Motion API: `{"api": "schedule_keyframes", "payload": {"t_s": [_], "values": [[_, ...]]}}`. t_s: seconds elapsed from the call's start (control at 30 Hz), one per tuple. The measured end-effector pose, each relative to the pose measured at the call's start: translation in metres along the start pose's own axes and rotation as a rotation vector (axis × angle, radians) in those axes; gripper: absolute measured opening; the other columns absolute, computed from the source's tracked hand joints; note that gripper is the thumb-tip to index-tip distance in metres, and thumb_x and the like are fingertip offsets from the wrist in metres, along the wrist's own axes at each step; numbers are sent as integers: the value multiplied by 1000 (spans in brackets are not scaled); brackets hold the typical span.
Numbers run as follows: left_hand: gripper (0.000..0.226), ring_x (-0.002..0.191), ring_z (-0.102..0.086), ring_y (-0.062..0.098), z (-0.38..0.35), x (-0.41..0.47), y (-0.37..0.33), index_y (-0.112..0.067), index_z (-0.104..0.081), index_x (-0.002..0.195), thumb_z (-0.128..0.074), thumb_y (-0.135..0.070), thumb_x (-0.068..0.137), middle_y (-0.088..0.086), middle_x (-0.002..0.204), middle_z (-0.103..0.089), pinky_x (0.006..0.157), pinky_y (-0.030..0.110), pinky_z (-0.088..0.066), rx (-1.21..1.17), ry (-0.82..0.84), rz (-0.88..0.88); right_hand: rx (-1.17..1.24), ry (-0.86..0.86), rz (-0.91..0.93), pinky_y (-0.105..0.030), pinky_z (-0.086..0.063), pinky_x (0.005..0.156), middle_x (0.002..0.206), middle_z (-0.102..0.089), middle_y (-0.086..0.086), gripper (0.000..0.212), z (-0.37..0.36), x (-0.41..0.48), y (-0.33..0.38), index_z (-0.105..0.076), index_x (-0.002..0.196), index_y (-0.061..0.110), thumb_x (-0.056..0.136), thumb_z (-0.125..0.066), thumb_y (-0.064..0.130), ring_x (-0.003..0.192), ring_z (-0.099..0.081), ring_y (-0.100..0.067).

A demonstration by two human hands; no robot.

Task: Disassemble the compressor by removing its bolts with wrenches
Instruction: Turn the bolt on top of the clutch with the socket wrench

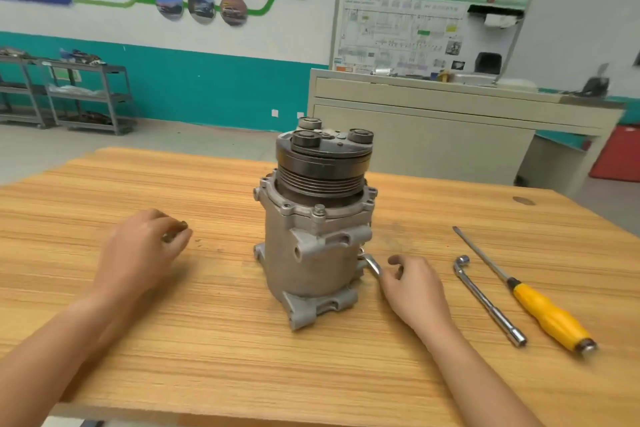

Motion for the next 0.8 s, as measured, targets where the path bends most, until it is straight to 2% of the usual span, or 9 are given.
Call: {"api": "schedule_keyframes", "payload": {"t_s": [0.07, 0.17, 0.3, 0.47, 0.57, 0.63, 0.67, 0.73, 0.8], "values": [[15, 79, -57, 24, 5, 0, -26, -9, -71, 88, -61, -20, 90, 5, 85, -65, 68, 30, -35, -298, -102, 44, 100, -101, -5, -21, -31, 71, 103, -57, -2, 29, 16, -1, -1, -61, 114, 13, 91, -51, 27, 89, -49, -14], [17, 96, -55, 12, -7, -5, -69, -26, -61, 104, -45, -30, 97, -11, 96, -61, 77, 20, -39, -766, -98, 125, 193, -287, -49, -18, -31, 72, 97, -55, 4, 23, 49, -9, -19, -64, 108, 14, 90, -52, 21, 87, -48, -9], [37, 115, -49, 10, -34, -18, -103, -38, -51, 114, -36, -54, 84, -10, 121, -53, 98, 37, -40, -999, -43, 182, 6, -507, -109, -29, -37, 77, 107, -58, -11, 24, 94, -26, -60, -65, 107, 7, 88, -55, 16, 102, -52, -27], [53, 120, -48, 11, -34, -23, -101, -30, -53, 121, -29, -56, 82, -6, 125, -53, 102, 44, -39, -956, -40, 122, -516, -37, -243, -32, -42, 78, 124, -47, -8, 36, 65, -10, -98, -56, 117, 11, 94, -43, 35, 113, -46, -25], [57, 117, -44, 1, -27, -29, -109, -19, -50, 128, -29, -50, 85, -4, 127, -50, 100, 18, -34, -910, -45, 30, -539, -47, -195, -27, -34, 66, 114, -55, -8, 27, 61, -4, -92, -60, 107, 8, 96, -40, 22, 102, -55, -25], [54, 106, -38, -16, -26, -32, -113, -15, -47, 131, -32, -42, 88, -3, 129, -45, 86, -4, -27, -886, -31, -8, -323, -140, -222, -26, -33, 63, 101, -61, -8, 27, 70, -6, -95, -61, 102, 7, 96, -40, 22, 94, -58, -27], [54, 102, -37, -20, -27, -33, -114, -13, -46, 133, -32, -40, 89, -2, 130, -44, 80, -8, -25, -884, -20, -15, -87, -183, -264, -26, -34, 62, 92, -62, -6, 26, 75, -10, -97, -62, 100, 6, 96, -42, 22, 88, -59, -25], [54, 101, -37, -17, -24, -35, -114, -9, -44, 133, -32, -37, 89, 6, 133, -44, 78, -9, -24, -893, -30, -14, 546, -211, -319, -25, -42, 59, 79, -59, 0, 22, 78, -20, -88, -63, 99, 6, 96, -45, 19, 75, -59, -16], [50, 106, -41, -6, -12, -38, -113, -7, -44, 132, -33, -32, 90, 12, 134, -43, 80, -7, -27, -924, -112, 5, 943, -184, -244, -22, -50, 57, 76, -60, 1, 15, 86, -28, -52, -63, 94, 13, 95, -48, 16, 69, -61, -9]]}}
Point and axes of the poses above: each hand's wrist, its own x-axis towards the middle knuckle, its own z-axis out of the back of the hand, y = z × x, the point moved 9 cm from there along x, towards the middle knuckle
